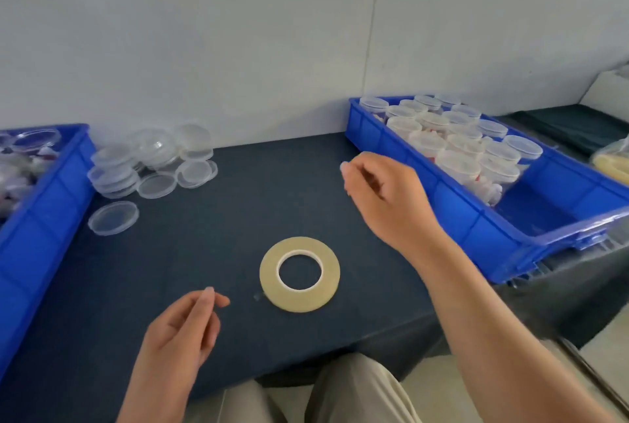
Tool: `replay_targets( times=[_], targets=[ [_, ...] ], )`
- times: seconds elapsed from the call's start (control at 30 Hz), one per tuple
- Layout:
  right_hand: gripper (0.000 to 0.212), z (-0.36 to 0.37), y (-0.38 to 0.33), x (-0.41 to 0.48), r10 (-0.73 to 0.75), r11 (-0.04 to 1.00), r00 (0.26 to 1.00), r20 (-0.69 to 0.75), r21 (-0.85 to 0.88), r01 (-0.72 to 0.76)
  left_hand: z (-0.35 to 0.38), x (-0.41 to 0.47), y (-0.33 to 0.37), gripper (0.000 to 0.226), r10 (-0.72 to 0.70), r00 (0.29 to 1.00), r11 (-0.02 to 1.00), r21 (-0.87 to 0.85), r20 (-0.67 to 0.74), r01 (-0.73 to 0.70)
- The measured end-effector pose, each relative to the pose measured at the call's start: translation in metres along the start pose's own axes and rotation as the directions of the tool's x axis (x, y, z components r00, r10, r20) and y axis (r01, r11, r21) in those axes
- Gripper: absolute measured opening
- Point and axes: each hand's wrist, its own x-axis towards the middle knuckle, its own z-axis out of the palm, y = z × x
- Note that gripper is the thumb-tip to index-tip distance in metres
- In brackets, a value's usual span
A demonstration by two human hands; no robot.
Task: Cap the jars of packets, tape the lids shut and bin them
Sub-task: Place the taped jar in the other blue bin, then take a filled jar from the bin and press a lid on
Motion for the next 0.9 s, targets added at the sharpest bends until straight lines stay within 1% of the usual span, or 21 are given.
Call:
replay_targets(
  times=[0.03,0.1,0.13,0.2,0.3,0.4,0.47,0.5,0.57,0.63,0.73,0.77,0.8,0.87,0.9],
  targets=[
    [0.042,0.024,-0.005,-0.010,0.021,0.999,0.999,0.047,0.034,-0.022,-0.002,-0.002,0.000,0.044,-0.015,1.000,1.000,0.022,-0.002,0.015],
    [0.046,0.075,-0.013,-0.031,0.116,0.980,0.979,0.167,0.139,-0.140,-0.006,-0.007,0.000,0.058,-0.018,1.000,0.996,0.091,0.003,0.018],
    [0.047,0.100,-0.015,-0.042,0.154,0.965,0.962,0.227,0.176,-0.196,-0.008,-0.009,0.001,0.060,-0.007,1.000,0.993,0.120,0.002,0.007],
    [0.050,0.145,-0.019,-0.064,0.156,0.957,0.938,0.309,0.190,-0.221,-0.013,-0.011,0.004,0.059,0.017,1.000,0.991,0.135,-0.008,-0.016],
    [0.053,0.188,-0.017,-0.085,0.048,0.980,0.928,0.370,0.162,-0.115,-0.024,-0.013,0.008,0.057,0.057,0.998,0.983,0.174,-0.004,-0.056],
    [0.051,0.203,-0.012,-0.098,-0.090,0.996,0.907,0.411,0.053,0.075,-0.043,-0.019,0.016,0.053,0.096,0.995,0.964,0.250,0.002,-0.093],
    [0.049,0.205,-0.008,-0.104,-0.243,0.966,0.887,0.393,0.011,0.260,-0.059,-0.023,0.026,0.047,0.123,0.992,0.946,0.302,0.007,-0.119],
    [0.047,0.206,-0.008,-0.107,-0.320,0.936,0.865,0.388,-0.010,0.351,-0.068,-0.024,0.033,0.043,0.137,0.990,0.934,0.331,0.010,-0.133],
    [0.046,0.208,-0.007,-0.112,-0.420,0.879,0.817,0.395,-0.048,0.475,-0.087,-0.024,0.049,0.038,0.165,0.986,0.915,0.373,0.009,-0.156],
    [0.045,0.214,-0.008,-0.113,-0.472,0.847,0.794,0.383,-0.052,0.528,-0.118,-0.018,0.065,0.039,0.187,0.981,0.888,0.435,-0.051,-0.147],
    [0.045,0.215,-0.007,-0.112,-0.460,0.853,0.809,0.365,-0.072,0.517,-0.173,0.017,0.092,0.039,0.194,0.966,0.841,0.535,-0.171,-0.074],
    [0.046,0.215,-0.007,-0.111,-0.456,0.856,0.813,0.362,-0.073,0.512,-0.193,0.037,0.099,0.035,0.196,0.958,0.810,0.585,-0.210,-0.037],
    [0.046,0.215,-0.006,-0.111,-0.452,0.858,0.816,0.360,-0.073,0.508,-0.213,0.060,0.103,0.030,0.208,0.946,0.753,0.658,-0.247,0.006],
    [0.047,0.216,-0.007,-0.111,-0.456,0.859,0.815,0.357,-0.065,0.508,-0.252,0.109,0.107,0.021,0.246,0.928,0.558,0.824,-0.279,0.100],
    [0.046,0.216,-0.008,-0.111,-0.462,0.858,0.814,0.353,-0.056,0.511,-0.268,0.133,0.106,0.019,0.235,0.930,0.454,0.878,-0.283,0.152]
  ],
)
